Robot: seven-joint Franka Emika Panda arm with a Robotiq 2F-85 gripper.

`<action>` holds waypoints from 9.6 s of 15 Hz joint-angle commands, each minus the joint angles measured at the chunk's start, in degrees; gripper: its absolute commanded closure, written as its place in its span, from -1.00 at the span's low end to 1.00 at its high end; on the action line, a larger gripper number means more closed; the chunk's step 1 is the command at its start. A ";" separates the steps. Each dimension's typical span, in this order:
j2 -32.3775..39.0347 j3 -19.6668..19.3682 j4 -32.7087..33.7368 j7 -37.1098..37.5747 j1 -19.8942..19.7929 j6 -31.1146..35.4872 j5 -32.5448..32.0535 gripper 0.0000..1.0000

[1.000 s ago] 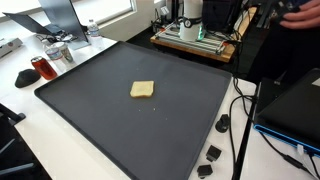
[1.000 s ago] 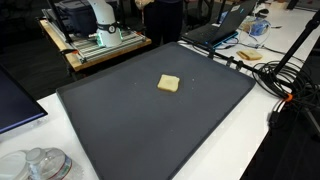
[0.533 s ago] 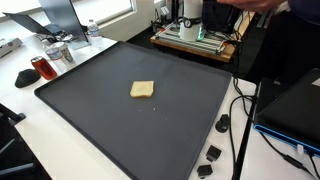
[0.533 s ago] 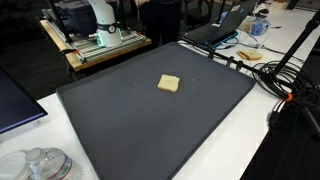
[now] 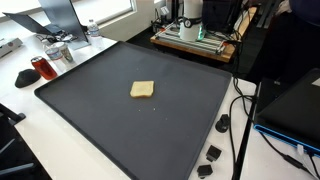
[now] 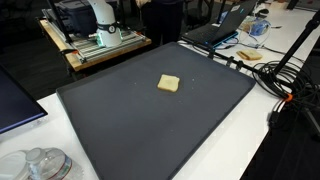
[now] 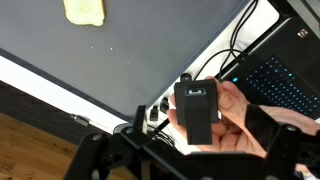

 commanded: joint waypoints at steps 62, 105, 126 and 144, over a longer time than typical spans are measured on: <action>47.24 -5.60 34.55 24.72 -9.69 -11.06 -4.86 0.89; 74.76 -12.28 56.72 67.40 -3.98 -14.67 -19.43 0.89; 64.41 -7.84 37.20 -2.16 -29.81 4.36 5.41 0.89; 51.23 4.92 4.71 -37.04 -42.99 33.94 46.06 0.89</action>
